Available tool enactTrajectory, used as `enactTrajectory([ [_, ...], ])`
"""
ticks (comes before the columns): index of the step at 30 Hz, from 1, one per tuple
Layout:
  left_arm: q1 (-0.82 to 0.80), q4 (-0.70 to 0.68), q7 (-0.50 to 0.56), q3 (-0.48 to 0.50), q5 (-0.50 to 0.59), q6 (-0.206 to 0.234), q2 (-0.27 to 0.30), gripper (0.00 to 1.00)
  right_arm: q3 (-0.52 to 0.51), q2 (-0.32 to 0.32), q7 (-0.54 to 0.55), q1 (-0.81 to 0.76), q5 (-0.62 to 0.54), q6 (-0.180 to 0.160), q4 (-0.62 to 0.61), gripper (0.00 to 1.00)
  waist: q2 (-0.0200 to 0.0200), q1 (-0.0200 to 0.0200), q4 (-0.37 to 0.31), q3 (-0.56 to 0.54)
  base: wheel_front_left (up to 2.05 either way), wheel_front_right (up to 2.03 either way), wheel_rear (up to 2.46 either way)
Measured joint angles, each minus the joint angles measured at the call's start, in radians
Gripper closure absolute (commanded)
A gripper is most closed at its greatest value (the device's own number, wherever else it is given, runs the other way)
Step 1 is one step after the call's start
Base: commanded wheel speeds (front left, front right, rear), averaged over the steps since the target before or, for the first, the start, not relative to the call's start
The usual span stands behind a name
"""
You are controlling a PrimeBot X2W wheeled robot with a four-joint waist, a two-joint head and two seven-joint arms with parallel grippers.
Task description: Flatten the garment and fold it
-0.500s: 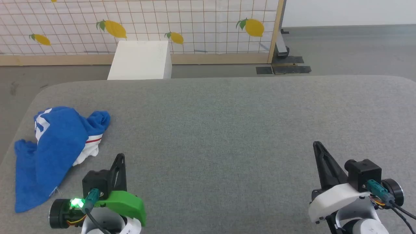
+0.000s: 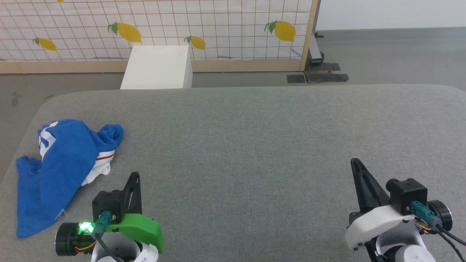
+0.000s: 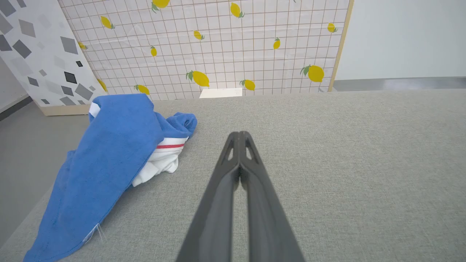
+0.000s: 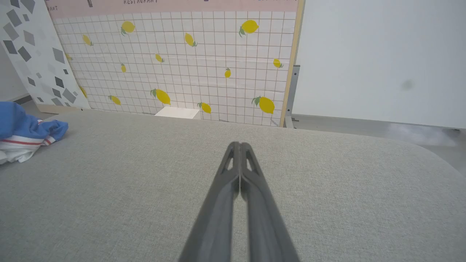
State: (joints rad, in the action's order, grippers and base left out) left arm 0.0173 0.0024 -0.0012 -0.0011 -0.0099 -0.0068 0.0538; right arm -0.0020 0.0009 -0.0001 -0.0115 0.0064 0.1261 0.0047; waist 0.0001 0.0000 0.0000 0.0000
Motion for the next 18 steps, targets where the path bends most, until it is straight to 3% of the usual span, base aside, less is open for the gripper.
enactTrajectory([
  [18, 0.000, 0.000, 0.000, 0.000, 0.000, 0.000, 0.000, 1.00, 0.000, 0.000, 0.000, 0.000, 0.000, 0.000, 0.000, 1.00, 0.0000, 0.0000, 0.000, 0.000, 0.00, 0.00, 0.00],
])
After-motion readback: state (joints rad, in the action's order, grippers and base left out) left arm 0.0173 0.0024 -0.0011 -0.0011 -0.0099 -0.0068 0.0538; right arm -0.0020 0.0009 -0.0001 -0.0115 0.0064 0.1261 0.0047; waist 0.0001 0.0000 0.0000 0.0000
